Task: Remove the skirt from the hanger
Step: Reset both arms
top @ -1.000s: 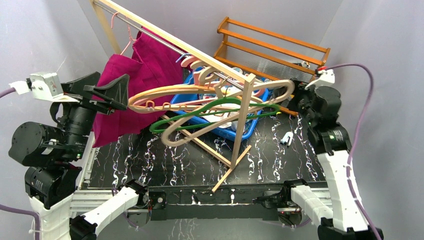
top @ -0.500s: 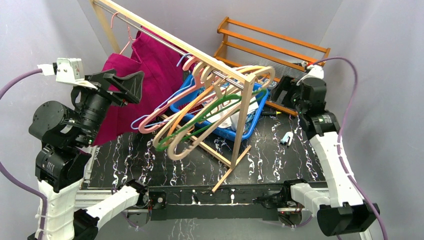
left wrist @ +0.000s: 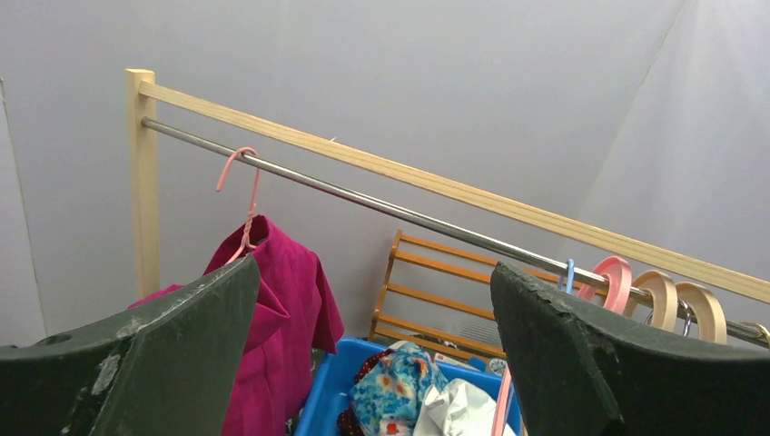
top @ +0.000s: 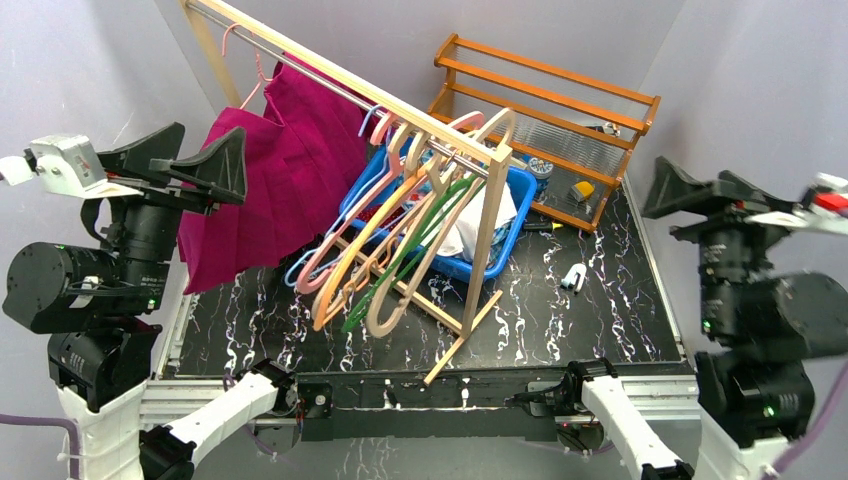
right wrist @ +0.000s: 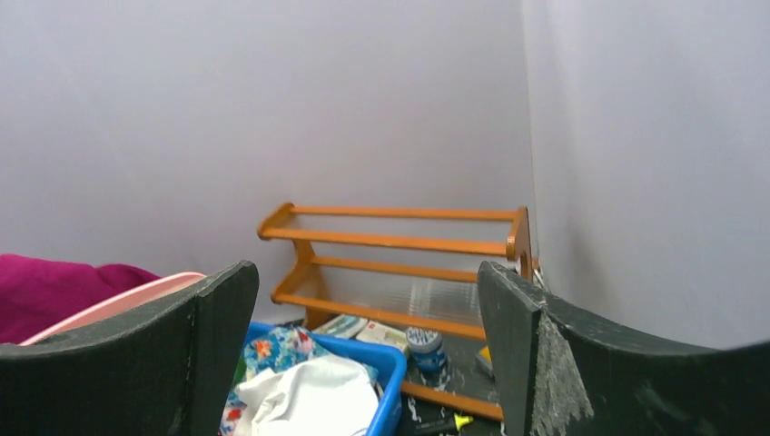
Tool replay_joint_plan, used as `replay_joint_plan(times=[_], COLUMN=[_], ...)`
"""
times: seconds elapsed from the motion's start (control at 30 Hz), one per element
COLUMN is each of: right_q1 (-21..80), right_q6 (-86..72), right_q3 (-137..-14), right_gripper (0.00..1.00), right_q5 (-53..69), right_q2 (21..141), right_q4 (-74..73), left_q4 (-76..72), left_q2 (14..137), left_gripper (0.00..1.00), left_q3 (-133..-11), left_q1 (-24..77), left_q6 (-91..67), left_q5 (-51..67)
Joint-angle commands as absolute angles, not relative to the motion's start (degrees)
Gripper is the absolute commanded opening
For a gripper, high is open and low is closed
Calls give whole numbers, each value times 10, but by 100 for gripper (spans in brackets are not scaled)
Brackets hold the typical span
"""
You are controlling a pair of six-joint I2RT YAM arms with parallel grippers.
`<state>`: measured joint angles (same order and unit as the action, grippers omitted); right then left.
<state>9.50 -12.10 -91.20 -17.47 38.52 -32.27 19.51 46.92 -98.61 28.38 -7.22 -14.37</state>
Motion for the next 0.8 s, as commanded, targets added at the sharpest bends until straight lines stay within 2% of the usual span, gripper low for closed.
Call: replay_joint_plan(times=[0.0,0.3,0.77], right_q1=[97,99,100], right_q6=[-96,-87,-89], right_q3=[-958,-1023,-996], right_gripper=[98,98,98], right_q5=[-142,-115,-101], right_q2=[395,435,419], right_q4=[-345,-356,-348], left_q4=[161,147,152], left_q2=[459,428,429], left_gripper=[98,98,98], left_q3=[-1001,-980,-973], left_q1=[287,287,287], left_q6=[-58,-47,-53], left_q5=[-153,-182,-183])
